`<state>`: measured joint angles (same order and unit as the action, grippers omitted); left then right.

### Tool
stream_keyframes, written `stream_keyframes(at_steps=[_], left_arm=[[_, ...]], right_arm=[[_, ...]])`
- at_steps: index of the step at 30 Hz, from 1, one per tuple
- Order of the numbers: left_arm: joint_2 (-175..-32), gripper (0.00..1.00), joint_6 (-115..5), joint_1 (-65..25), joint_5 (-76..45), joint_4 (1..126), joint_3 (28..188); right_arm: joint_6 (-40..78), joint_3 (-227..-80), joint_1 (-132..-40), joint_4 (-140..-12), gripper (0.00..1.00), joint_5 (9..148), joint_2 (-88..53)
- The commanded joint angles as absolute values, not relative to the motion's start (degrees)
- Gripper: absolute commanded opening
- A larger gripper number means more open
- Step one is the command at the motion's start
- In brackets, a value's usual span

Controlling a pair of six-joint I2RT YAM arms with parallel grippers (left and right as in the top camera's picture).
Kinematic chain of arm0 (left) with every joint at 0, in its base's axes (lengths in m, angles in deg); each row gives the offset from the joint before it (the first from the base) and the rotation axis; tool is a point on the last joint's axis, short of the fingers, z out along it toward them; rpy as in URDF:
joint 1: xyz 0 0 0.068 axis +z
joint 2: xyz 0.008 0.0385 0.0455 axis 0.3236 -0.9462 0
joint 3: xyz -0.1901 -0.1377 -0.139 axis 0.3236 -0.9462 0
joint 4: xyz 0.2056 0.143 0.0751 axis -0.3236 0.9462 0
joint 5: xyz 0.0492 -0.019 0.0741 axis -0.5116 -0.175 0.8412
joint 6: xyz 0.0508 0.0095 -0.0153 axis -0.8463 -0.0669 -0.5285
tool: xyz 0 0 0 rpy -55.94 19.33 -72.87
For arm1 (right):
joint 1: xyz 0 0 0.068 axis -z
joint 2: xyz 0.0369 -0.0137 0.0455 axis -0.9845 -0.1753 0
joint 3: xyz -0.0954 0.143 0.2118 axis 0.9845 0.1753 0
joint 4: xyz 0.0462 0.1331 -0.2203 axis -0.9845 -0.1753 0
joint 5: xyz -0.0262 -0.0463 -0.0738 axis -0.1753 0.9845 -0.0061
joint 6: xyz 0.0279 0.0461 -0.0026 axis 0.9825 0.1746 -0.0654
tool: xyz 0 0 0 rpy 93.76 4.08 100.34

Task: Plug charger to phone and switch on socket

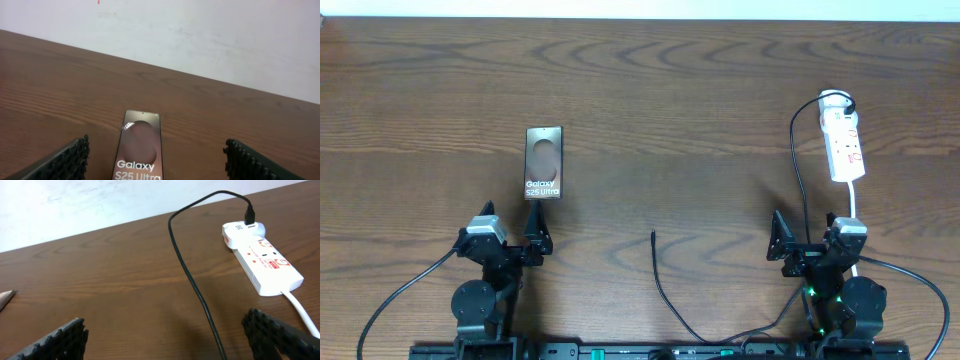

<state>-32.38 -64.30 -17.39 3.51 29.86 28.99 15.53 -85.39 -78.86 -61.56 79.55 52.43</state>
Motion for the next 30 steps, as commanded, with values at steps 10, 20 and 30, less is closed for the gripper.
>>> stream_keyframes(at_steps=[10,20,30], left_arm=[[-32.10,0.85,-64.63,-17.15,2.29,32.23,28.46],[-33.21,0.85,-66.29,-17.15,-2.39,28.64,32.37],[-57.28,0.85,-73.86,-17.15,-2.39,32.12,54.62]], right_arm=[[16.36,-85.13,-79.24,-61.43,0.99,79.70,52.98],[16.36,-85.13,-79.24,-61.43,0.99,79.70,52.98],[16.36,-85.13,-79.24,-61.43,0.99,79.70,52.98]])
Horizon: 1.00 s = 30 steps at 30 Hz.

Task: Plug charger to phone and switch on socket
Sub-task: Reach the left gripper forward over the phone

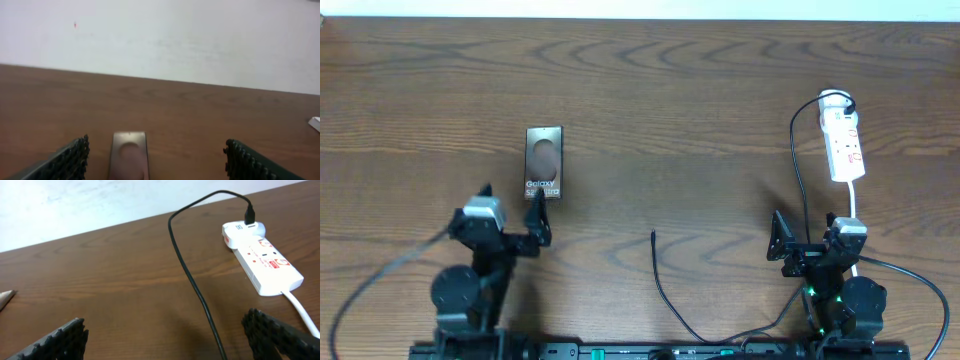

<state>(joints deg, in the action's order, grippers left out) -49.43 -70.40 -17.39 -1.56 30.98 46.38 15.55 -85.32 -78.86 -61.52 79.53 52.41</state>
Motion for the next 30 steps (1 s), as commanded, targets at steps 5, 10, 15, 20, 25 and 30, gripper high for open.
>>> stream_keyframes(at_steps=[5,10,15,20,25,30], left_arm=[[-76.88,0.85,-74.14,-17.15,-2.43,43.00,75.63],[-97.19,0.85,-76.17,-17.12,-2.39,63.39,102.49],[-114.74,0.85,-77.79,-17.12,-2.19,82.63,126.36],[-126.06,0.85,-77.77,-17.04,-2.19,92.42,135.73],[-130.89,0.85,-77.72,-17.04,-2.19,94.08,135.63],[-133.65,0.46,-77.72,-17.04,-2.19,95.04,135.63]], right_arm=[[16.36,-85.13,-79.24,-61.43,0.99,79.70,52.98],[16.36,-85.13,-79.24,-61.43,0.99,79.70,52.98],[16.36,-85.13,-79.24,-61.43,0.99,79.70,52.98],[16.38,-85.13,-79.24,-61.43,0.99,79.70,52.98],[16.36,-85.13,-79.24,-61.43,0.99,79.70,52.98],[16.36,-85.13,-79.24,-61.43,0.99,79.70,52.98]])
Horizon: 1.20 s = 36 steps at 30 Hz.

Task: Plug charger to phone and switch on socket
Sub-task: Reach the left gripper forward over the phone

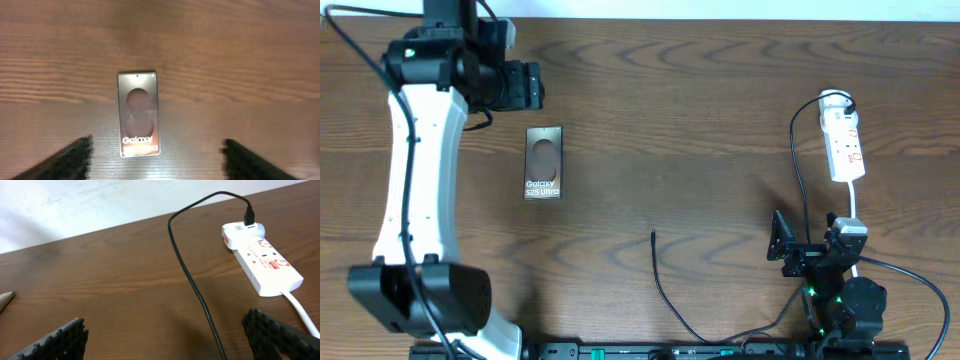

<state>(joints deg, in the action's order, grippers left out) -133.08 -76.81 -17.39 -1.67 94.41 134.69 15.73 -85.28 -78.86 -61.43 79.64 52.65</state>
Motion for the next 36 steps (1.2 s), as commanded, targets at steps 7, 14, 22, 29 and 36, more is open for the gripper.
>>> stream_keyframes(at_steps=[7,14,22,29,36], left_arm=[[-134.30,1.00,-77.68,-17.04,-2.19,95.13,135.32],[-134.52,1.00,-77.75,-17.04,-2.15,95.13,135.32],[-136.34,1.00,-77.55,-17.04,2.86,97.27,133.53],[-141.82,1.00,-77.07,-17.10,2.79,97.51,132.98],[-148.88,1.00,-77.09,-17.08,2.82,97.53,132.98]], right_arm=[[16.36,-85.13,-79.24,-61.43,0.99,79.70,52.98],[16.36,-85.13,-79.24,-61.43,0.99,79.70,52.98],[16.36,-85.13,-79.24,-61.43,0.99,79.70,52.98],[16.36,-85.13,-79.24,-61.43,0.99,79.70,52.98],[16.36,-85.13,-79.24,-61.43,0.99,79.70,52.98]])
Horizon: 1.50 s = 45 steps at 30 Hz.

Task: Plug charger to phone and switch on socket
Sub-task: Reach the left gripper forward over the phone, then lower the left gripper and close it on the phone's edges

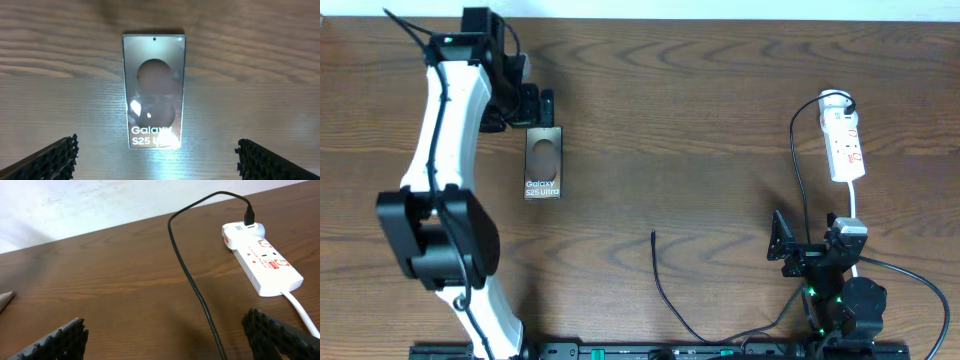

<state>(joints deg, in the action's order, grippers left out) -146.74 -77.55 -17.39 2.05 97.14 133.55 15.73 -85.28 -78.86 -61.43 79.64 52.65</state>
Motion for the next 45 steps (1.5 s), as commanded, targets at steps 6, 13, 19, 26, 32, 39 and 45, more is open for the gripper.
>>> stream_keyframes(at_steps=[6,13,19,26,32,39,45], left_arm=[[-152.55,1.00,-77.09,-17.10,2.84,97.47,132.98],[-155.05,1.00,-77.11,-17.08,2.84,97.05,132.02],[-155.22,1.00,-77.11,-17.10,2.84,94.19,129.48],[-155.22,1.00,-77.11,-17.10,2.82,90.91,125.83],[-155.22,0.99,-77.11,-17.10,2.82,89.34,123.69],[-155.22,0.99,-77.11,-17.10,2.82,87.59,122.80],[-155.24,0.99,-77.09,-17.10,2.84,84.70,122.42]], right_arm=[[16.36,-85.13,-79.24,-61.43,0.99,79.70,52.98],[16.36,-85.13,-79.24,-61.43,0.99,79.70,52.98],[16.36,-85.13,-79.24,-61.43,0.99,79.70,52.98],[16.36,-85.13,-79.24,-61.43,0.99,79.70,52.98],[16.36,-85.13,-79.24,-61.43,0.99,79.70,52.98],[16.38,-85.13,-79.24,-61.43,0.99,79.70,52.98],[16.36,-85.13,-79.24,-61.43,0.99,79.70,52.98]])
